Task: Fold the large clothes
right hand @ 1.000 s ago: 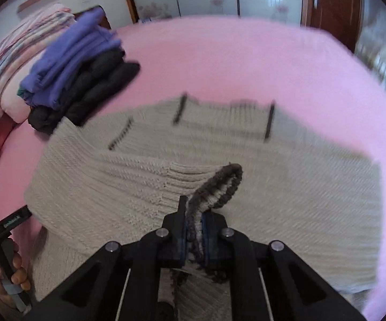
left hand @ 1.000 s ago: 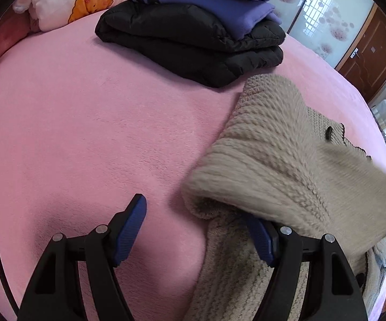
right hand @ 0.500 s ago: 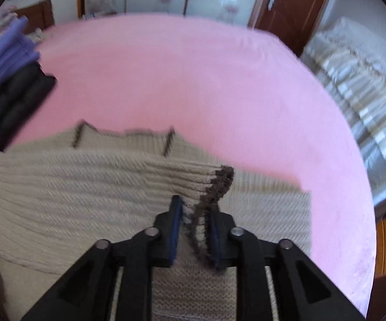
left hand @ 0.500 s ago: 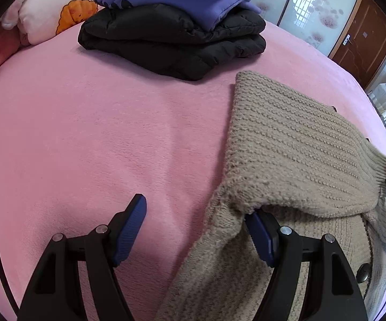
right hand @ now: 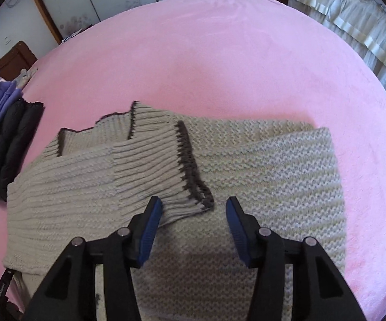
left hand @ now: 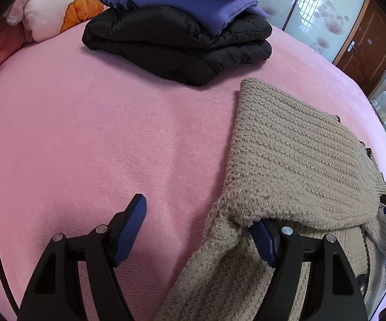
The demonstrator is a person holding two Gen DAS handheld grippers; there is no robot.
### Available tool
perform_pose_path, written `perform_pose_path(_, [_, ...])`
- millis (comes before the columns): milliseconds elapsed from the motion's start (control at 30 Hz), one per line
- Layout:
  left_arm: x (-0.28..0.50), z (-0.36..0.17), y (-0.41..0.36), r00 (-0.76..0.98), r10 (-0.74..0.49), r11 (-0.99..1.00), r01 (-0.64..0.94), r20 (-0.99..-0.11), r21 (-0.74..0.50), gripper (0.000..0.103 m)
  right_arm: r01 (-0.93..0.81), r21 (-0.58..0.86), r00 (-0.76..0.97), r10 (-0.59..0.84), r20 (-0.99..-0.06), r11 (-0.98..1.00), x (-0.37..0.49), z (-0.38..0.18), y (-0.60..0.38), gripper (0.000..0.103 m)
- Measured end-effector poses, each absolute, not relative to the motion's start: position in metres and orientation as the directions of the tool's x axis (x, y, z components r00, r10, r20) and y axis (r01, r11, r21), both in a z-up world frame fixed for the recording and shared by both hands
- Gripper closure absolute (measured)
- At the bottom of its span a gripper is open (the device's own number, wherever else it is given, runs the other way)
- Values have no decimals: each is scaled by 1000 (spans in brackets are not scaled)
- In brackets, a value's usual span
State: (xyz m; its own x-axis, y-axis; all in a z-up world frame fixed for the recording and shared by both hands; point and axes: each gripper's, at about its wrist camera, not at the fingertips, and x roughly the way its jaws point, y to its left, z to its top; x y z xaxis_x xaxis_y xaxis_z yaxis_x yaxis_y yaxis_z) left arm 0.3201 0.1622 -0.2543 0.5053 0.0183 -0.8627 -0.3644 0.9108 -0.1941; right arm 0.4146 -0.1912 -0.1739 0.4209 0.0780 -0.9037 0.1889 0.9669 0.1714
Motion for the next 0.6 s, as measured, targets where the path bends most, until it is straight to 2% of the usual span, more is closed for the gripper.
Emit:
perform_pose_path(33, [321, -255, 162, 504, 16, 911, -364, -864, -195, 33, 200, 181, 425, 82, -901, 963, 415, -177, -193, 52])
perform_pose_path(67, [323, -255, 161, 505, 9, 911, -361, -863, -201, 39, 209, 194, 430, 88, -898, 958, 412, -178, -197, 51])
perform_pose_path(133, [326, -257, 160, 509, -28, 912, -340, -860, -231, 58, 225, 235, 453, 112, -885, 946, 409, -178, -198, 51])
perform_pose_path(167, [328, -257, 158, 513, -51, 913, -325, -857, -248, 73, 222, 251, 461, 125, -879, 942, 410, -179, -199, 51])
perform_pose_path(200, [329, -256, 156, 516, -63, 914, -314, -854, -257, 83, 211, 275, 467, 150, -871, 938, 410, -179, -200, 61])
perform_pose_path(233, [328, -254, 153, 521, -53, 916, -314, -852, -249, 83, 197, 291, 469, 171, -867, 936, 410, -178, -201, 88])
perform_pose_path(267, [327, -251, 152, 528, -35, 918, -319, -848, -236, 84, 191, 294, 463, 178, -869, 937, 410, -176, -202, 92])
perform_pose_path(467, [322, -245, 162, 547, -66, 891, -343, -835, -296, 86, 169, 281, 497, 165, -852, 945, 382, -134, -203, 92])
perform_pose_path(600, [323, -245, 162, 531, -68, 897, -338, -845, -285, 85, 149, 232, 495, 131, -859, 961, 367, -124, -198, 92])
